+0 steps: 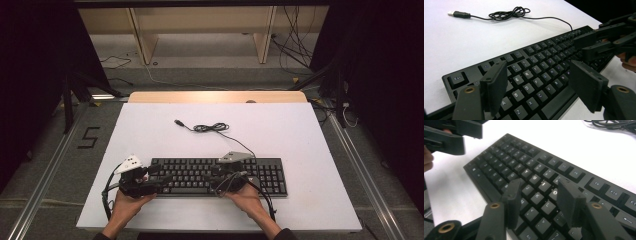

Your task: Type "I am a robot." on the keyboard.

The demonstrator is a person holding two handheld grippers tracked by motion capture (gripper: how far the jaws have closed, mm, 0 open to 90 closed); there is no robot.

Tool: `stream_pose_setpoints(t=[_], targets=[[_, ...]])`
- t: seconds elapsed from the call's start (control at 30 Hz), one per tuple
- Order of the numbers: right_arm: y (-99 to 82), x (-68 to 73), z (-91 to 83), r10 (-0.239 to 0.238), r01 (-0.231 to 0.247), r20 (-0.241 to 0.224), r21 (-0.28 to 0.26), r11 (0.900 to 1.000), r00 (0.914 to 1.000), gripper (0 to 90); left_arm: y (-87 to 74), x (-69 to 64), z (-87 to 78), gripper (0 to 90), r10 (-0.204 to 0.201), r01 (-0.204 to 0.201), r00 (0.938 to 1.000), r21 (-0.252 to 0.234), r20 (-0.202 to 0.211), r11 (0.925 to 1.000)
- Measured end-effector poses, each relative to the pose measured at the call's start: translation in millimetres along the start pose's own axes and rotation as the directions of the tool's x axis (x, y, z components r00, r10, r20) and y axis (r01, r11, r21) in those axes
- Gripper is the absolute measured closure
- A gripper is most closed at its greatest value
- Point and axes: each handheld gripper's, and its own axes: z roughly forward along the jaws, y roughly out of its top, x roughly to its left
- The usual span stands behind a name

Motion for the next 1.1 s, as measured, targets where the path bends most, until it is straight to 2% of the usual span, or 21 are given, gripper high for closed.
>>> stream_pose_setpoints(t=[0.23,0.47,0.57,0.63,0.77,0.93,1.1], targets=[[-4.7,1.3,-7.4,0.002,-0.003,-0.015,-0.006,1.0000,0.9999,49.0,5.1,0.6,4.2,32.6,-0.012,0.012,0.9999,0.014,-0.003,0.9998],[-7.3,3.5,-12.8,-0.002,0.001,-0.024,-0.018,0.9998,0.9997,45.8,12.5,-0.9,13.4,37.2,0.003,-0.002,1.0000,0.051,-0.009,0.9987],[-7.9,4.3,-15.1,-0.002,0.002,-0.028,-0.025,0.9997,0.9996,45.4,16.1,-0.5,18.5,42.0,0.007,-0.006,0.9999,0.069,-0.009,0.9976],[-8.7,4.9,-16.6,0.000,-0.001,-0.031,-0.025,0.9997,0.9995,44.9,17.8,-0.7,22.0,46.7,0.001,-0.002,1.0000,0.082,0.007,0.9966],[-10.1,5.6,-18.9,-0.005,0.004,-0.034,-0.029,0.9996,0.9994,42.9,19.9,-1.5,30.8,57.0,0.013,-0.014,0.9999,0.119,0.008,0.9927],[-12.1,7.3,-21.6,-0.007,0.006,-0.036,-0.033,0.9994,0.9993,41.1,20.6,-2.9,41.6,66.9,0.039,-0.042,0.9990,0.165,0.022,0.9853],[-13.1,8.6,-23.6,-0.005,0.004,-0.034,-0.033,0.9994,0.9994,38.6,23.8,-7.0,51.0,74.6,0.060,-0.068,0.9972,0.188,0.044,0.9798]])
